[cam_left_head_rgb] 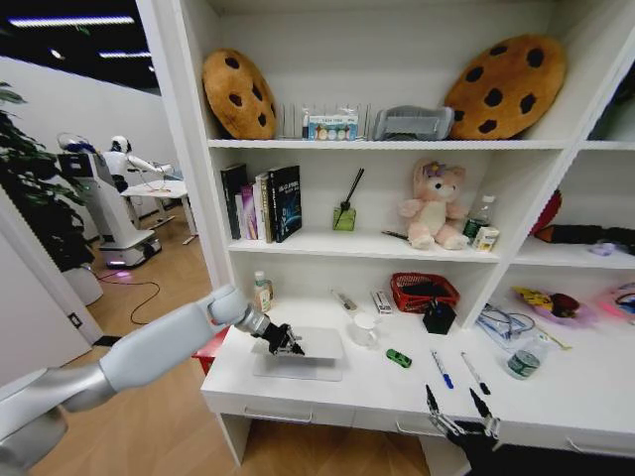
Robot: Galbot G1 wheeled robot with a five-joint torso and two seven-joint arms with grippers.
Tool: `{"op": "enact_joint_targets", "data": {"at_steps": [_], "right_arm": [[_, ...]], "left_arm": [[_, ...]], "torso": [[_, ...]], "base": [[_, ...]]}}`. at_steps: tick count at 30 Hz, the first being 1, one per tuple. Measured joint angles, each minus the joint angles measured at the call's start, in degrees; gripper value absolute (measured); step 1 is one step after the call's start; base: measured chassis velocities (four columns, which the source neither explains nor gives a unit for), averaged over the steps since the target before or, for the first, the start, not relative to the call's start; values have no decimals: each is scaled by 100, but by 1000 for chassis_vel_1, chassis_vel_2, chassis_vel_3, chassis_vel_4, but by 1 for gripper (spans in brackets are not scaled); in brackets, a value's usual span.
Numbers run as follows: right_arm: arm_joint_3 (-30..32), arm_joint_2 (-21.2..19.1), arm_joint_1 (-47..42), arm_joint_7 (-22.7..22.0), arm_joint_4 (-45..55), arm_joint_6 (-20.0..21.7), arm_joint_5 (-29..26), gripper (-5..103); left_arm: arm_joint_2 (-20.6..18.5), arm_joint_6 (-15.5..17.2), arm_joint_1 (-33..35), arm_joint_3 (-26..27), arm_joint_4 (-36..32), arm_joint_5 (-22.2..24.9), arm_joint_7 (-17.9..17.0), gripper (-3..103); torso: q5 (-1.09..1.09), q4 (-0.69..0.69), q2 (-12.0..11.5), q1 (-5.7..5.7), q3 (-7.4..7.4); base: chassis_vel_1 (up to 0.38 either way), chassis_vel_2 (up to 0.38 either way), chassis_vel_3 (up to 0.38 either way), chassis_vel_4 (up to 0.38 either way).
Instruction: Organize the objects on the table.
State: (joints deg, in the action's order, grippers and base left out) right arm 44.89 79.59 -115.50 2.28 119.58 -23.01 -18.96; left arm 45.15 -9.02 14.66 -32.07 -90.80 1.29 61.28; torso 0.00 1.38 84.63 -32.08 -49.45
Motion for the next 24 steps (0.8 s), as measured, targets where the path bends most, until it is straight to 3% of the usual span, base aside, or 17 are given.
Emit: {"op": "enact_joint_targets", "data": {"at_steps": [2, 4, 5, 8, 9, 10, 12, 13, 14, 15, 16, 17, 18, 20, 24], "right_arm": [[-1, 14, -5, 0, -4, 0, -1, 100], [-5, 31, -22, 0, -7, 6, -20, 100], [-5, 31, -22, 0, -7, 6, -20, 100], [-40, 57, 8, -42, -2, 91, -38, 100], [-71, 81, 37, -164, 12, 143, -36, 100], [-71, 81, 37, -164, 12, 143, -36, 100], [-104, 140, 56, -340, 61, 271, -69, 100], [-104, 140, 56, -340, 61, 271, -69, 100], [-116, 169, 52, -415, 88, 364, -111, 100], [-116, 169, 52, -415, 88, 364, -111, 100], [-120, 186, 34, -532, 126, 513, -142, 100], [-120, 180, 29, -550, 135, 541, -142, 100], [-120, 180, 29, -550, 135, 541, -142, 100], [-80, 101, 27, -584, 211, 630, -151, 100], [-34, 58, 44, -584, 319, 669, -175, 100]], "left_arm": [[-102, -19, 366, 311, -16, -70, -70, 0], [-386, -12, 1142, 972, -99, 208, -582, 0], [-386, -12, 1142, 972, -99, 208, -582, 0], [-775, 250, 2225, 2072, -296, 950, -1527, -1], [-967, 453, 2829, 2714, -485, 1321, -2085, 4], [-967, 453, 2829, 2714, -485, 1321, -2085, 4], [-1181, 528, 3519, 3307, -723, 1736, -2763, 10], [-1181, 528, 3519, 3307, -723, 1736, -2763, 10], [-1282, 554, 4011, 3725, -899, 1889, -3348, 15], [-1282, 554, 4011, 3725, -899, 1889, -3348, 15], [-1298, 458, 4675, 4363, -1129, 2051, -4476, 25], [-1279, 404, 4810, 4530, -1180, 2084, -4722, 31], [-1279, 404, 4810, 4530, -1180, 2084, -4722, 31], [-1106, 401, 5407, 5361, -1503, 2016, -5399, 42], [-932, 512, 5891, 5875, -1763, 1908, -5543, 53]], "torso": [[-2, -1, 0, 0, 0], [0, 0, 0, 0, 0], [0, 0, 0, 0, 0], [-1, -1, 0, 0, 0], [2, -1, 0, 0, 0], [2, -1, 0, 0, 0], [-2, -3, 0, 0, 0], [-2, -3, 0, 0, 0], [1, -4, 0, 1, 0], [1, -4, 0, 1, 0], [-2, -2, 0, 1, 0], [-1, -1, 0, 1, 0], [-1, -1, 0, 1, 0], [1, 0, 0, 1, 0], [-1, 1, 0, 0, 0]], "base": [[0, 0, 0, 0], [0, 0, 0, 0], [0, 0, 0, 0], [0, 0, 0, 0], [0, 0, 0, 0], [0, 0, 0, 0], [0, 0, 0, 0], [0, 0, 0, 0], [0, 0, 0, 0], [0, 0, 0, 0], [0, 0, 0, 0], [0, 0, 0, 0], [0, 0, 0, 0], [0, 0, 0, 0], [0, 0, 0, 0]]}}
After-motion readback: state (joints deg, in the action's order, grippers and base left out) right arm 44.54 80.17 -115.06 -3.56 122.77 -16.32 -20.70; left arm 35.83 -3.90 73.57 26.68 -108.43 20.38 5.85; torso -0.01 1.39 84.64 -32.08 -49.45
